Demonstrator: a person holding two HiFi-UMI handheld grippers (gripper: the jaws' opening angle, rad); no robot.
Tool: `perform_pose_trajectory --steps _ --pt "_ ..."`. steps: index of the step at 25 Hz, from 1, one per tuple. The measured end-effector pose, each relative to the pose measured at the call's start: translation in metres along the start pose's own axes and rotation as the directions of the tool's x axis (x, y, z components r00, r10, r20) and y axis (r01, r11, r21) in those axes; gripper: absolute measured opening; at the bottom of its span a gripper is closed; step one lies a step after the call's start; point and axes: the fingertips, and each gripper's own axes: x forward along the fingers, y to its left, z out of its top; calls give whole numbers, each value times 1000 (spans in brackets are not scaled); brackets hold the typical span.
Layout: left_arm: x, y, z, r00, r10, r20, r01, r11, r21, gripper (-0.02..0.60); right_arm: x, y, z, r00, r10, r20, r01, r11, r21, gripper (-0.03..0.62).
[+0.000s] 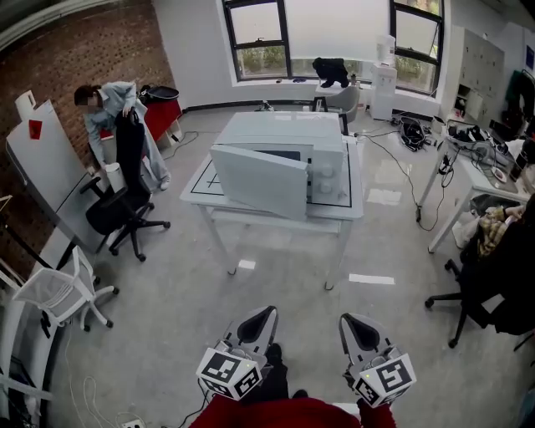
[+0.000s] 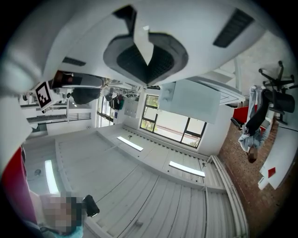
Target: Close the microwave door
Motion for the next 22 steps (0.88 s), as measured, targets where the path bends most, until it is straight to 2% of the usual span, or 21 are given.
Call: perform_pose_trajectory --steps 7,12,15,18,22 --pt "57 60 5 1000 8 -3 -8 1000 10 8 58 -37 0 999 -32 -5 32 999 11 12" --pt "116 115 21 1000 -24 -7 25 999 22 8 118 -74 19 997 -74 31 75 997 -18 14" --pt "152 142 41 998 -56 -1 56 996 65 8 153 -99 34 993 -119 16 119 992 -34 14" --pt "182 162 57 997 -80 0 79 985 154 9 183 -122 52 985 -171 40 173 984 -51 14" --pt "213 177 64 994 -109 -12 109 976 191 42 211 -143 68 975 -214 51 216 975 -46 14"
